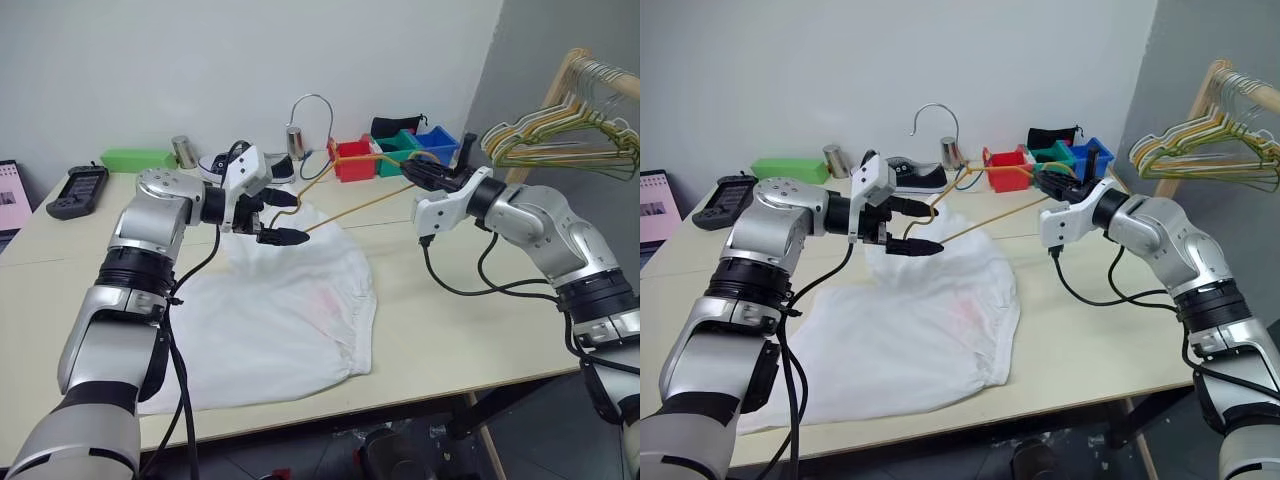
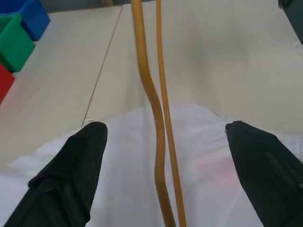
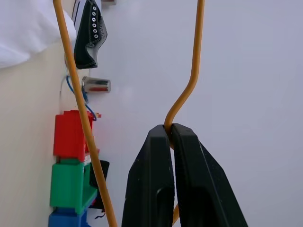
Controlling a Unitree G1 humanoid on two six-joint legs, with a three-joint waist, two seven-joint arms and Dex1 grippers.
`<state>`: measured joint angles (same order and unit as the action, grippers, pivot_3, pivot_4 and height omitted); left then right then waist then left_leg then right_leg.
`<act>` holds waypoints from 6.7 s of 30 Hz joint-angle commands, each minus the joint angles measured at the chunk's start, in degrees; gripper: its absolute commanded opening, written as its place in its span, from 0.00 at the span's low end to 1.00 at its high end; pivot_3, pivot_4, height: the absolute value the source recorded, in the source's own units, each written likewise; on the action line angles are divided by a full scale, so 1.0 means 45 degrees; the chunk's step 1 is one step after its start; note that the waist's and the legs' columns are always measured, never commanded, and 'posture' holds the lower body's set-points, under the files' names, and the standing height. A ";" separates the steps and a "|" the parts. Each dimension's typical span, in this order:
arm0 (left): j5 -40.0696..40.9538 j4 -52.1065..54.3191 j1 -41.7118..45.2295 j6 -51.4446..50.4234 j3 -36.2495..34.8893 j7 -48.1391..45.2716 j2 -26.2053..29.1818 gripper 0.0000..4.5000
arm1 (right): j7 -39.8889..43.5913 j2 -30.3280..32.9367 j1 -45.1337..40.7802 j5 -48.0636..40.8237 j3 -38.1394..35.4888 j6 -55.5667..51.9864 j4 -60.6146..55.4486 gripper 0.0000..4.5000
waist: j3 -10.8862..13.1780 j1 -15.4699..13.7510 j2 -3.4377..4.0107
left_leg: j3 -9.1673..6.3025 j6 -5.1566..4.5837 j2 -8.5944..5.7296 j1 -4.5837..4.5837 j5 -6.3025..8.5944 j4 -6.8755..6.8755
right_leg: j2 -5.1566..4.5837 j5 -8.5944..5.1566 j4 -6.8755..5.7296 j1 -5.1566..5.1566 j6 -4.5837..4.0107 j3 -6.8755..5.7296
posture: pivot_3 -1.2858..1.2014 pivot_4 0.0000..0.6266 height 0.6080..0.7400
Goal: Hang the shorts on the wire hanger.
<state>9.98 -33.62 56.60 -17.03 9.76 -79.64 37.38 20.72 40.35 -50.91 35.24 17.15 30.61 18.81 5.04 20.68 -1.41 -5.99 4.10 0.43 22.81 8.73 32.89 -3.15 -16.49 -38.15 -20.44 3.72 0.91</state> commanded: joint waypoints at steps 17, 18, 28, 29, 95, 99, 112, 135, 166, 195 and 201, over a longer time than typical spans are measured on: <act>-0.0477 0.0225 -0.0080 0.0364 -0.0146 0.0327 -0.0161 0.01 | -0.0042 -0.0360 -0.0328 -0.0168 -0.0414 -0.0478 -0.0953 0.00 | 0.0000 -0.0012 0.0000 | -0.0007 -0.0002 -0.0004 -0.0008 -0.0001 0.0018 | -0.0001 0.0000 -0.0040 0.0003 0.0000 0.0001 | 0.40 0.04 1.00; -0.0516 0.0216 -0.0062 0.0415 -0.0150 0.0395 -0.0174 0.01 | 0.0086 -0.0365 -0.0290 -0.0237 -0.0398 -0.0531 -0.0977 0.00 | 0.0000 -0.0012 0.0000 | -0.0004 -0.0002 -0.0004 -0.0012 -0.0001 0.0019 | -0.0001 0.0000 -0.0049 0.0001 -0.0001 0.0004 | 0.40 0.04 1.00; -0.2150 -0.0099 -0.0211 0.1974 0.0224 0.2244 -0.0058 0.00 | 0.4306 -0.0298 0.0848 -0.3419 -0.0736 -0.3224 -0.2309 0.47 | 0.0000 -0.0006 -0.0002 | -0.0011 -0.0008 -0.0005 -0.0046 -0.0007 0.0037 | 0.0000 -0.0004 -0.0137 0.0000 -0.0007 0.0005 | 0.40 0.05 1.00; -0.2531 -0.0185 -0.0222 0.2305 0.0288 0.2769 -0.0021 0.00 | 0.4709 -0.0251 0.1005 -0.3833 -0.0934 -0.3811 -0.2751 0.53 | 0.0000 -0.0006 -0.0002 | -0.0012 -0.0009 -0.0004 -0.0048 -0.0007 0.0038 | 0.0000 -0.0004 -0.0141 0.0000 -0.0007 0.0005 | 0.40 0.05 1.00; 0.1849 0.9435 -0.6793 0.1574 -0.1892 0.4957 0.1147 0.99 | 1.1940 0.3078 0.4914 -0.7508 -0.2230 -1.3561 -0.2794 0.00 | -0.0005 -0.0146 0.0014 | -0.0007 -0.0008 0.0002 -0.0059 -0.0007 0.0050 | -0.0006 -0.0013 -0.0170 0.0008 -0.0017 0.0006 | 0.41 0.02 1.00; 0.3756 1.1828 -0.9128 -0.1440 -0.2233 0.4654 0.1906 1.00 | 1.4280 0.4749 0.6697 -1.0175 -0.2742 -1.7554 -0.4617 0.00 | -0.0004 -0.0123 0.0012 | -0.0010 -0.0002 0.0016 -0.0130 -0.0002 0.0047 | -0.0006 -0.0070 -0.0180 0.0070 -0.0116 -0.0008 | 0.41 0.02 1.00; 0.4997 1.4839 -1.3151 -0.3825 -0.3616 0.5710 0.2446 1.00 | 1.3312 0.5427 1.2619 -1.5564 -0.5321 -2.6188 -0.7395 0.00 | 0.0074 -0.0058 -0.0080 | -0.0022 0.0148 0.0055 -0.0131 0.0179 0.0240 | -0.0070 -0.0138 -0.0124 0.0060 -0.0213 -0.0090 | 0.42 0.09 1.00; 0.5307 1.4951 -1.2847 -0.4388 -0.3941 0.5497 0.3007 1.00 | 1.0274 0.3232 1.3641 -2.0687 -0.7095 -2.7357 -0.9999 0.00 | 0.0279 -0.2161 0.0110 | 0.0022 -0.0051 0.0055 0.0033 0.0365 0.0230 | -0.0155 -0.0230 0.0055 0.0021 -0.0168 -0.0296 | 0.43 0.11 1.00; 0.4640 1.4810 -1.2923 -0.3705 -0.3570 0.5407 0.3214 1.00 | 0.7555 0.1675 1.3720 -2.2088 -0.5797 -2.6888 -0.8512 0.00 | 0.0378 -0.2921 0.0019 | 0.0051 -0.0009 0.0079 0.0036 0.0397 0.0253 | -0.0155 -0.0231 0.0087 0.0033 -0.0151 -0.0301 | 0.44 0.07 1.00; 0.3664 1.3838 -1.2407 -0.2589 -0.2945 0.4804 0.3135 1.00 | 0.3327 0.0624 1.2536 -2.5682 -0.6959 -2.6417 -0.9381 0.00 | 0.0302 -0.3129 0.0155 | 0.0060 -0.0019 0.0096 0.0056 0.0400 0.0240 | -0.0088 -0.0249 0.0055 0.0038 -0.0171 -0.0248 | 0.43 0.06 1.00; 0.3565 1.3604 -1.2083 -0.2503 -0.2799 0.4669 0.3171 1.00 | 0.3817 0.0883 1.1945 -2.3865 -0.5783 -2.5228 -0.8136 0.00 | 0.0280 -0.3057 0.0135 | 0.0069 -0.0017 0.0144 0.0041 0.0401 0.0247 | -0.0047 -0.0253 0.0066 0.0005 -0.0176 -0.0240 | 0.43 0.06 1.00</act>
<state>26.21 27.19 0.97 -29.38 -2.61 -58.24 51.50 36.57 43.93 4.33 -74.35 -9.45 -85.10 -19.35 6.30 6.93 -0.80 -5.67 4.02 1.08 23.00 10.53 34.02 -3.36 -17.62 -37.86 -20.43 2.93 -0.16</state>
